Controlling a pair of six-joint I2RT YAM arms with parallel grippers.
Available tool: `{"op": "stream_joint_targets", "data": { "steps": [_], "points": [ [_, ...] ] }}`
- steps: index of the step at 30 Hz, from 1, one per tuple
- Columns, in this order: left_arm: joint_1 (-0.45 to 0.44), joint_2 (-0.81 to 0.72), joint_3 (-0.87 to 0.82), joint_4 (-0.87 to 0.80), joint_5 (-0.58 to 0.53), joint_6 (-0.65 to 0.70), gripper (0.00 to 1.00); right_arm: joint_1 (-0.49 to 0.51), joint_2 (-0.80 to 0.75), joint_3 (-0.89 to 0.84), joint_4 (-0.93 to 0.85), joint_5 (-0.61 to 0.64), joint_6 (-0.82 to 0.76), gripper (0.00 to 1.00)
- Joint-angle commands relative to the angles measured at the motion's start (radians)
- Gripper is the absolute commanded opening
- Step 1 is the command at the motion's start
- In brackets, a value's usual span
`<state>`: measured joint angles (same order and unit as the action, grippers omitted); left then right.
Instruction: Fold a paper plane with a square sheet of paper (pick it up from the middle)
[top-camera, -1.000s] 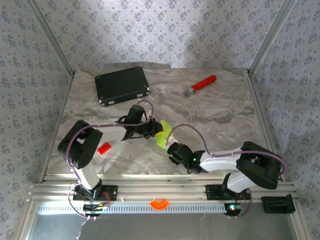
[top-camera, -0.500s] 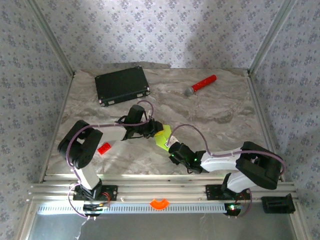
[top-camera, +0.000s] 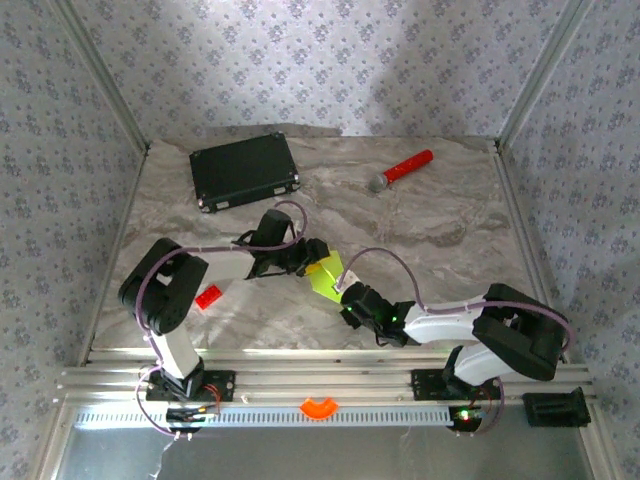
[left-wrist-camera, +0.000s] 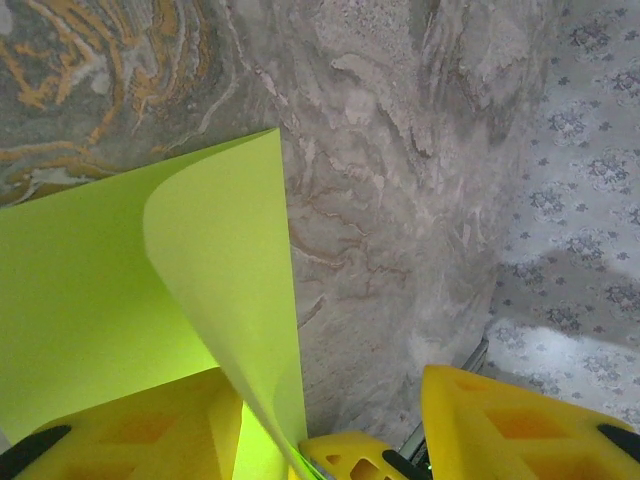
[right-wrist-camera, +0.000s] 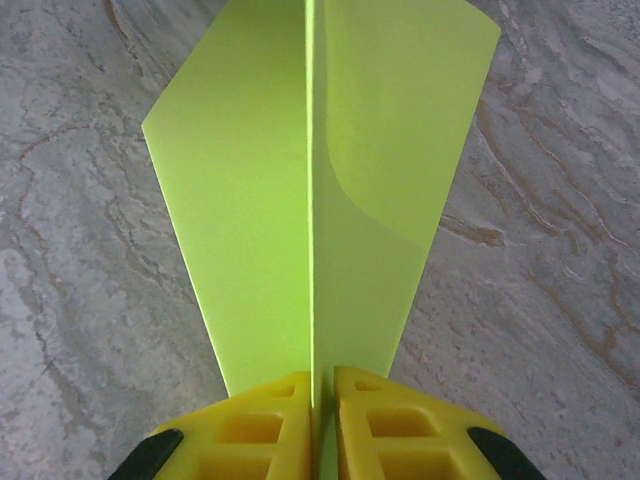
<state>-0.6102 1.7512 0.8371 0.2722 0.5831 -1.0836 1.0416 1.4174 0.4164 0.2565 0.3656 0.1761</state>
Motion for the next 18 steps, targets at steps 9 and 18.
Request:
{"op": "stream_joint_targets", "data": {
  "steps": [9,18],
  "points": [
    [-0.006,0.010,0.027,-0.051,-0.017,0.008,0.42,-0.010,-0.025,-0.016,0.022,-0.013,0.025,0.16],
    [-0.005,0.008,0.033,-0.060,-0.011,0.014,0.24,-0.014,-0.028,-0.007,0.021,-0.008,0.016,0.18]
  ]
}}
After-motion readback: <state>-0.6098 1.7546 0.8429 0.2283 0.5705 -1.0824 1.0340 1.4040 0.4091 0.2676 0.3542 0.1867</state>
